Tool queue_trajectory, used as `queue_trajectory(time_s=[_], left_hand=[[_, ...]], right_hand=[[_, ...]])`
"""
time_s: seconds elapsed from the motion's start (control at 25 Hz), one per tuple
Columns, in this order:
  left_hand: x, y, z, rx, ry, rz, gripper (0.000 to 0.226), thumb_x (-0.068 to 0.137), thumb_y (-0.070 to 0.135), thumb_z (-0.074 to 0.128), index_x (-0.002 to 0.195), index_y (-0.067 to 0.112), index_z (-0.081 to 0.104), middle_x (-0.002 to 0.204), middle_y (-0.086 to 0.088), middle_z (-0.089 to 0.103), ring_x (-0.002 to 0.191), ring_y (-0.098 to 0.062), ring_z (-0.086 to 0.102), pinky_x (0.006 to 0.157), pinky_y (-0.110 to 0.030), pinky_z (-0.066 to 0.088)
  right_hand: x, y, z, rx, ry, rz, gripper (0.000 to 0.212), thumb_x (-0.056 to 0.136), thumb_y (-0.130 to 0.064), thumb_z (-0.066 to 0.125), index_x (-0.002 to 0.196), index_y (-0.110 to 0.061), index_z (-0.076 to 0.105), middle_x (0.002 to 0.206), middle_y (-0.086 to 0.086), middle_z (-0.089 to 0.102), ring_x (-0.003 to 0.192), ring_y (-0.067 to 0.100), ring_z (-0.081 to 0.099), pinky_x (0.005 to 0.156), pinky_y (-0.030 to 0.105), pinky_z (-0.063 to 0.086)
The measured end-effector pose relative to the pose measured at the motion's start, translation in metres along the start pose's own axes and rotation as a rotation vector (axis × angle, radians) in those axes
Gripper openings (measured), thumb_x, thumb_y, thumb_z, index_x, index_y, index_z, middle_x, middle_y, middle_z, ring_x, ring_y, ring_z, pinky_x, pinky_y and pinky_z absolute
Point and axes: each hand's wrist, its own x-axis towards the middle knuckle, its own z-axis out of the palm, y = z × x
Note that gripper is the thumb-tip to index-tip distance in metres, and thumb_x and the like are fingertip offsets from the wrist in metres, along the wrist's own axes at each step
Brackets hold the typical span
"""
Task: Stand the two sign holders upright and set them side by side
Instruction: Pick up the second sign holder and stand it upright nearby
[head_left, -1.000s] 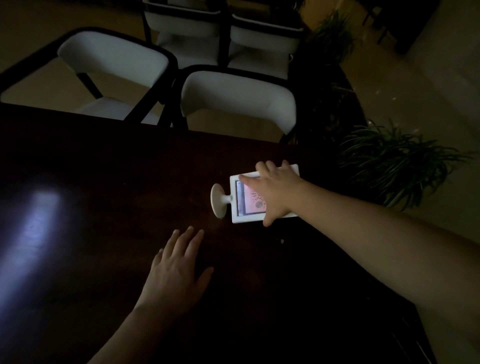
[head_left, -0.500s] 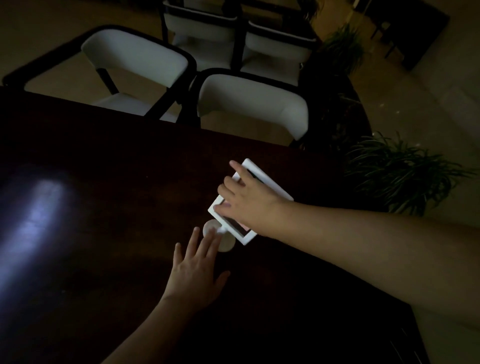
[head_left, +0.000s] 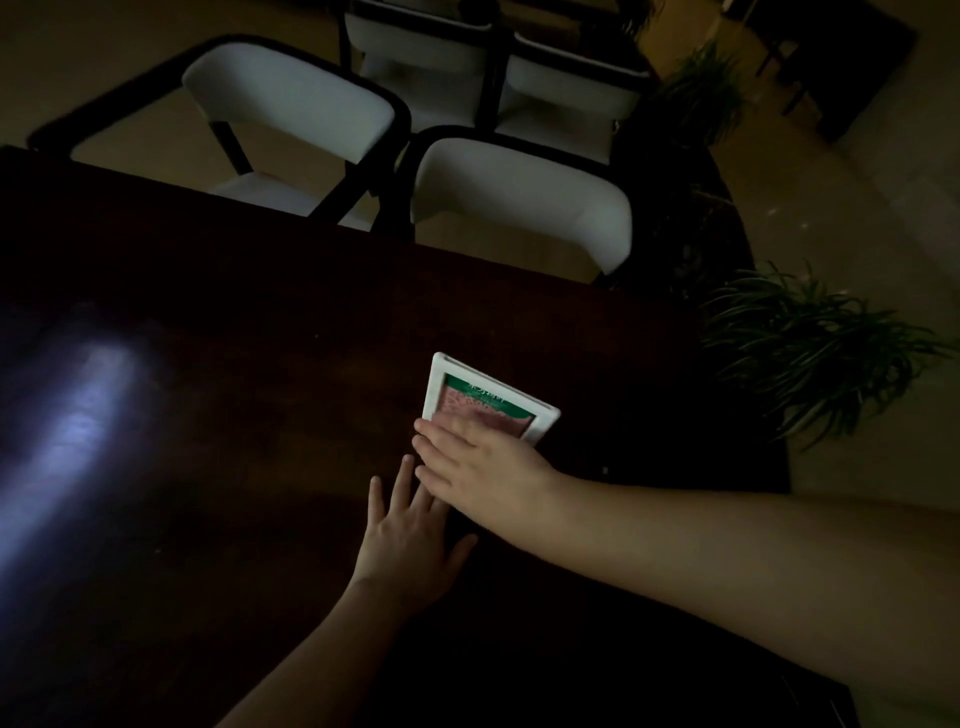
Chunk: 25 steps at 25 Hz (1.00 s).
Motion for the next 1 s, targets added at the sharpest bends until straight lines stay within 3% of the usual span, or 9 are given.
queue_trajectory(time_s=[0.16, 0.28, 0.36, 0.56, 0.76, 1.0], left_hand=[[-0.001, -0.001, 0.004, -0.004, 0.003, -0.011, 0.086, 0.089, 0.072, 0.020, 0.153, 0.026, -0.015, 0.165, -0.004, -0.010, 0.146, -0.028, -0.026, 0.118, -0.057, -0.007], [0.000, -0.006, 0.004, 0.014, 0.023, -0.018, 0.085, 0.086, 0.074, 0.015, 0.154, 0.029, -0.011, 0.164, 0.000, -0.016, 0.144, -0.030, -0.028, 0.117, -0.059, -0.006], [0.001, -0.008, 0.004, 0.018, 0.038, -0.029, 0.084, 0.088, 0.074, 0.018, 0.154, 0.030, -0.008, 0.164, 0.001, -0.016, 0.145, -0.031, -0.026, 0.114, -0.061, -0.007], [0.003, -0.012, 0.004, 0.036, 0.079, -0.054, 0.079, 0.092, 0.066, 0.024, 0.155, 0.027, -0.001, 0.166, 0.002, -0.008, 0.146, -0.031, -0.023, 0.113, -0.065, -0.005], [0.005, -0.015, 0.003, 0.054, 0.070, -0.015, 0.072, 0.096, 0.056, 0.021, 0.156, 0.027, -0.006, 0.165, 0.005, -0.011, 0.145, -0.029, -0.027, 0.114, -0.066, -0.004], [0.004, -0.017, -0.001, 0.057, 0.039, -0.005, 0.071, 0.096, 0.055, 0.020, 0.156, 0.027, -0.005, 0.165, 0.005, -0.012, 0.146, -0.031, -0.024, 0.113, -0.066, -0.007]], right_hand=[[-0.015, -0.028, 0.017, 0.550, 0.151, 0.088, 0.080, 0.090, -0.022, 0.062, 0.154, -0.011, 0.014, 0.160, 0.019, 0.018, 0.148, 0.034, 0.009, 0.118, 0.049, 0.014], [-0.025, -0.050, 0.028, 1.015, 0.158, 0.227, 0.084, 0.084, -0.013, 0.063, 0.153, -0.012, 0.015, 0.160, 0.013, 0.020, 0.147, 0.027, 0.013, 0.116, 0.038, 0.016], [-0.028, -0.065, 0.037, 1.190, 0.155, 0.367, 0.086, 0.085, -0.017, 0.062, 0.153, -0.016, 0.011, 0.161, 0.008, 0.017, 0.148, 0.023, 0.013, 0.112, 0.032, 0.016], [-0.023, -0.088, 0.057, 1.324, 0.075, 0.620, 0.083, 0.089, -0.031, 0.054, 0.155, -0.018, 0.006, 0.164, 0.004, 0.010, 0.149, 0.021, 0.006, 0.118, 0.038, 0.018], [-0.012, -0.094, 0.065, 1.378, 0.054, 0.670, 0.079, 0.090, -0.033, 0.047, 0.156, -0.018, 0.005, 0.165, 0.001, 0.005, 0.150, 0.023, -0.002, 0.119, 0.049, 0.015], [-0.005, -0.104, 0.063, 1.294, 0.011, 0.714, 0.075, 0.093, -0.037, 0.040, 0.156, -0.021, 0.002, 0.166, 0.000, -0.001, 0.150, 0.023, -0.007, 0.120, 0.049, 0.004]])
